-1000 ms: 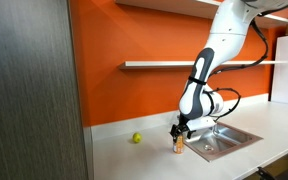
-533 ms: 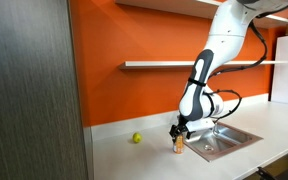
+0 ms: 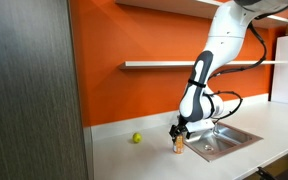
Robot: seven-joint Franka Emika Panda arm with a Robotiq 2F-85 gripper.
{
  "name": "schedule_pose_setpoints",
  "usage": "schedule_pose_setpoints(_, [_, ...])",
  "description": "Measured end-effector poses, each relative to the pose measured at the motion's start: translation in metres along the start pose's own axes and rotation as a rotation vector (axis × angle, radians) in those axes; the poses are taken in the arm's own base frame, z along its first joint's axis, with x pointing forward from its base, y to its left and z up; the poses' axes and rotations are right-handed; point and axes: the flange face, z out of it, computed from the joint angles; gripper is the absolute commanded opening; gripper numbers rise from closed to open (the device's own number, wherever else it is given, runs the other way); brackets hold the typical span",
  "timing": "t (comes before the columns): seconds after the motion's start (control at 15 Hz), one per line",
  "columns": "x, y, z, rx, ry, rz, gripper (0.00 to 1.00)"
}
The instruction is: Put the orange can on the bottom shelf.
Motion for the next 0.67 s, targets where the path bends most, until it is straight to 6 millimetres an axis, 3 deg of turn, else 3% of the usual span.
schedule_pose_setpoints(0.67, [0.0045, 0.0025, 0.0010, -0.003, 0.011, 0.005, 1.00])
